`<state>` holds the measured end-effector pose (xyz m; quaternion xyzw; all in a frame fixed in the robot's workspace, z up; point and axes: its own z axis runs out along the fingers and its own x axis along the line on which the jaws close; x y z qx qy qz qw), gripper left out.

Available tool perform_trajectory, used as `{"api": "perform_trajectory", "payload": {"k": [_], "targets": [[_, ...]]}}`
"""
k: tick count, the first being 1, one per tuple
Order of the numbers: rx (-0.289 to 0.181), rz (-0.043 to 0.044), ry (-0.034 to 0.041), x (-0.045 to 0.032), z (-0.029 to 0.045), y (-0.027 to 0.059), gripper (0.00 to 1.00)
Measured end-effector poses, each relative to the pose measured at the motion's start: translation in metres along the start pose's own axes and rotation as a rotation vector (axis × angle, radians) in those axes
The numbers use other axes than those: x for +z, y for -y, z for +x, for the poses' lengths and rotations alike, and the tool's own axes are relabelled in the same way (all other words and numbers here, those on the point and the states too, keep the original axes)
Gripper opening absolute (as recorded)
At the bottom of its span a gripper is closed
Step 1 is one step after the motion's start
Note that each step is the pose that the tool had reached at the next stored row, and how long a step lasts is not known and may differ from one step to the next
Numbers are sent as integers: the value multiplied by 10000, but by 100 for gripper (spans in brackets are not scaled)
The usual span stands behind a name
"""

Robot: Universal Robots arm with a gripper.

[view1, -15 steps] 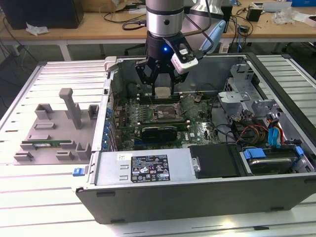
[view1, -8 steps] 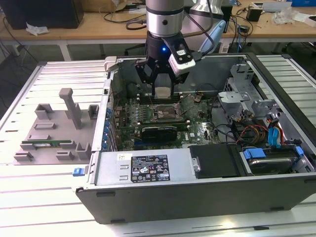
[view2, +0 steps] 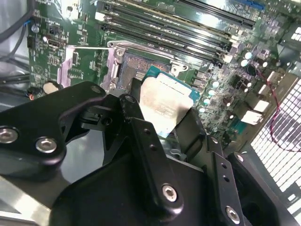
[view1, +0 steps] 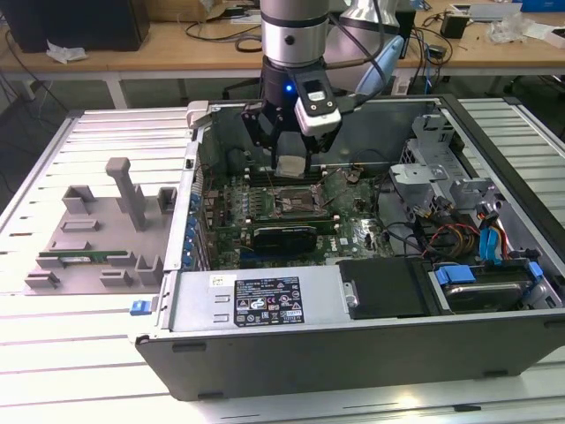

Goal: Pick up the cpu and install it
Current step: 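Place the cpu into insertion slot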

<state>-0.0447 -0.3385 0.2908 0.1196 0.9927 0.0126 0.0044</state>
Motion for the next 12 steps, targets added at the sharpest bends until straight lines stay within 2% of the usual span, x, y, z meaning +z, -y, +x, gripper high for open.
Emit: {"api": "perform_trajectory", "payload": {"k": [3,6,12], "targets": [[447,3,12,1,0,0,55],[1246,7,32,3,0,0,55],[2407,14,63,5,0,0,55]]}}
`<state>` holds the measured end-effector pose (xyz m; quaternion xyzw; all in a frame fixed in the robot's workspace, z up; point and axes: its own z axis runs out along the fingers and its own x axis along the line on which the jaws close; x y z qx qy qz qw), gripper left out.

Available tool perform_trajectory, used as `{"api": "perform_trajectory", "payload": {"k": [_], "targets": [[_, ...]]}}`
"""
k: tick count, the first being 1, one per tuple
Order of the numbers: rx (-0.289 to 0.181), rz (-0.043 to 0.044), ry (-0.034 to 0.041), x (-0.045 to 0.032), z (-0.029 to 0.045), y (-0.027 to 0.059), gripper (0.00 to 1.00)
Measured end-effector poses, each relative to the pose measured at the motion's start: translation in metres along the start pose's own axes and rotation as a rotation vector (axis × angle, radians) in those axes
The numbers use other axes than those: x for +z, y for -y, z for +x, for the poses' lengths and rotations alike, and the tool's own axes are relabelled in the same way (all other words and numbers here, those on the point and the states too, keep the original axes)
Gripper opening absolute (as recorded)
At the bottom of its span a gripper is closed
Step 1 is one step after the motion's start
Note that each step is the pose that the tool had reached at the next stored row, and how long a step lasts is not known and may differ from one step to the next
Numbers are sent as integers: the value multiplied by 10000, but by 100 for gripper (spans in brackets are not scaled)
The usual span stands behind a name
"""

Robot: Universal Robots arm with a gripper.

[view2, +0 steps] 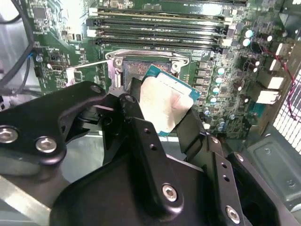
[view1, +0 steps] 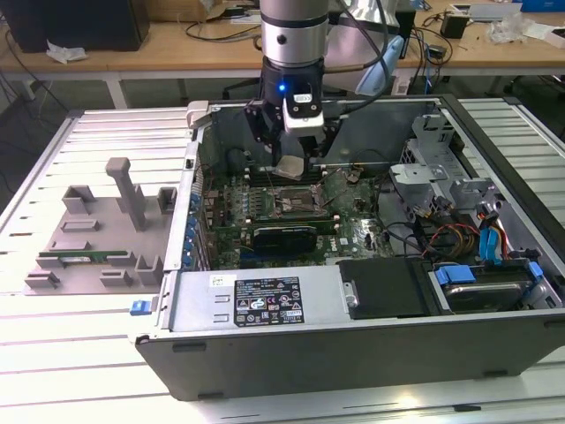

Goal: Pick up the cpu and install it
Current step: 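Place the cpu into insertion slot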

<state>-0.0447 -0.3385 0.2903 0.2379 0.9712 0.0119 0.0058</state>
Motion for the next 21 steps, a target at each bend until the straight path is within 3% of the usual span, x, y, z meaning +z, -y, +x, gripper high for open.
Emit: {"api": "perform_trajectory", "payload": {"k": [2,8,17,21], "targets": [[277,2,7,1,0,0,55],[1899,11,49,9,0,0,55],[3545,21,92,17,0,0,55],[4675,27,121,21,0,1,55]]}}
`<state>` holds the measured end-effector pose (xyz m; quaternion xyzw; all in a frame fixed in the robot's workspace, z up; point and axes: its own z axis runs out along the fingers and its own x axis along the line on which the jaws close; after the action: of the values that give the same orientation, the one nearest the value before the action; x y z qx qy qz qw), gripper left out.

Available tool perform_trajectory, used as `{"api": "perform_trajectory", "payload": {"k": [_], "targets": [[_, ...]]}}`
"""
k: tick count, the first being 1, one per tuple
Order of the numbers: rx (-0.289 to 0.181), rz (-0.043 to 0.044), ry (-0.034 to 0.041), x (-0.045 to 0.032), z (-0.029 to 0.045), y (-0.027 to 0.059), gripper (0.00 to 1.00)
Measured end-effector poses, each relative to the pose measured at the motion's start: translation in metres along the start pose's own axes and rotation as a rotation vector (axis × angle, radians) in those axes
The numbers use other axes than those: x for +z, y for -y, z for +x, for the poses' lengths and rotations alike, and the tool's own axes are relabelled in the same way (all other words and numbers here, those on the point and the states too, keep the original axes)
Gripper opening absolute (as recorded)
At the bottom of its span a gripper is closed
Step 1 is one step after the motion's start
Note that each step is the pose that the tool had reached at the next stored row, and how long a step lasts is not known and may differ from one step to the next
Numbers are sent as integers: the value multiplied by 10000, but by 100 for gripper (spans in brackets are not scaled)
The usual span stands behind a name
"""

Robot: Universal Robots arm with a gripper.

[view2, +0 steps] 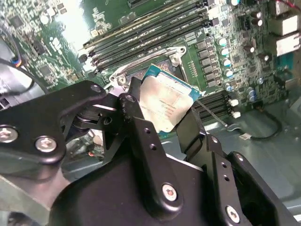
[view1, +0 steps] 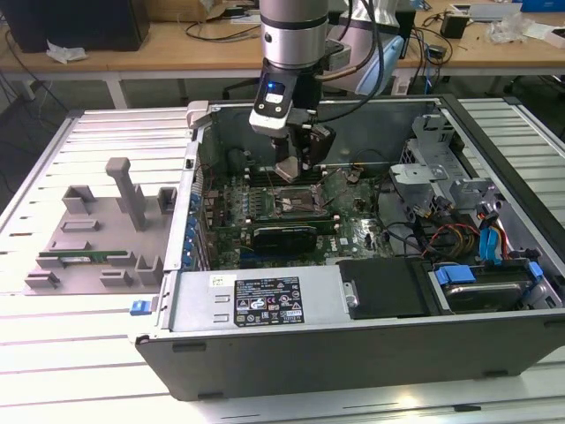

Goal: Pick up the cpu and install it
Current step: 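Place the cpu into insertion slot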

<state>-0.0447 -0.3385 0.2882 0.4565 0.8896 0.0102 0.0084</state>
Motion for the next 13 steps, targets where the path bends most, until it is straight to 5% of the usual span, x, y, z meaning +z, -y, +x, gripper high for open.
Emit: {"api": "perform_trajectory", "payload": {"k": [13], "targets": [[3148,18,81,16,0,0,55]]}}
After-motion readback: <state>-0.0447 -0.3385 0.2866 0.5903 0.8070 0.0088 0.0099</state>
